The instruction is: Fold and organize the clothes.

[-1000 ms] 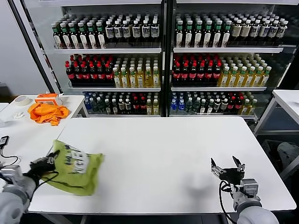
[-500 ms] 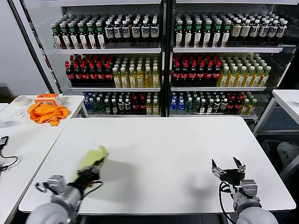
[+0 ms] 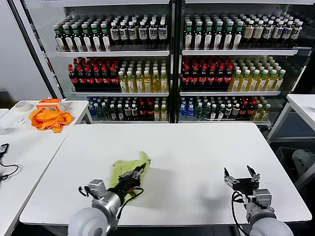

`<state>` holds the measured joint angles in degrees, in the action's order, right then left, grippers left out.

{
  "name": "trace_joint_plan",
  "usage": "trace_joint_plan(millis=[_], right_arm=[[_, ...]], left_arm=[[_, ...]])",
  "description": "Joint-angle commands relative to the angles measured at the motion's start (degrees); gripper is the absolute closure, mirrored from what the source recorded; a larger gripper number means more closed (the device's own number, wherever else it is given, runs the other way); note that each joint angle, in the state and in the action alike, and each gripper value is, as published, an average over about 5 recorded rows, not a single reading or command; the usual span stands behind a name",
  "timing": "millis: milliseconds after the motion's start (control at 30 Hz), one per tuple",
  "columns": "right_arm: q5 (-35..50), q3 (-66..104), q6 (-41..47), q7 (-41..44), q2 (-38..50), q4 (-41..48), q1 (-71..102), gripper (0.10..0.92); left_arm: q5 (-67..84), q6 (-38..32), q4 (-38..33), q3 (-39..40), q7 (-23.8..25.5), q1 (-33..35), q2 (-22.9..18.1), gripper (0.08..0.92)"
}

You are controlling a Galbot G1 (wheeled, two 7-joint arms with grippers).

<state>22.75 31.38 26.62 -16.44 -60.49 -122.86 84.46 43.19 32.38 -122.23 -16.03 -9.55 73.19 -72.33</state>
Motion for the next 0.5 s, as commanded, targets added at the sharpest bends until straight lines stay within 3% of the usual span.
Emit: trace_joint_plan(millis=[33, 267, 500], right_arm=[[-0.1, 0.1, 0.0, 0.0, 0.0, 0.0, -0.1, 0.203], [0.0, -0.1, 0.1, 0.2, -0.1, -0.2, -0.2, 0.203], [8.1, -6.7, 3.3, 0.5, -0.3, -2.4, -2.4, 0.203]], left_arm=[[2.0, -3.4, 3.5, 4.6, -0.8, -4.4, -3.8, 0.786], [2.1, -6.2, 3.3, 1.1, -0.5, -5.7, -2.6, 0.587], [-9.7, -10.1, 4.1, -8.6, 3.5, -3.2, 5.0, 0.387]])
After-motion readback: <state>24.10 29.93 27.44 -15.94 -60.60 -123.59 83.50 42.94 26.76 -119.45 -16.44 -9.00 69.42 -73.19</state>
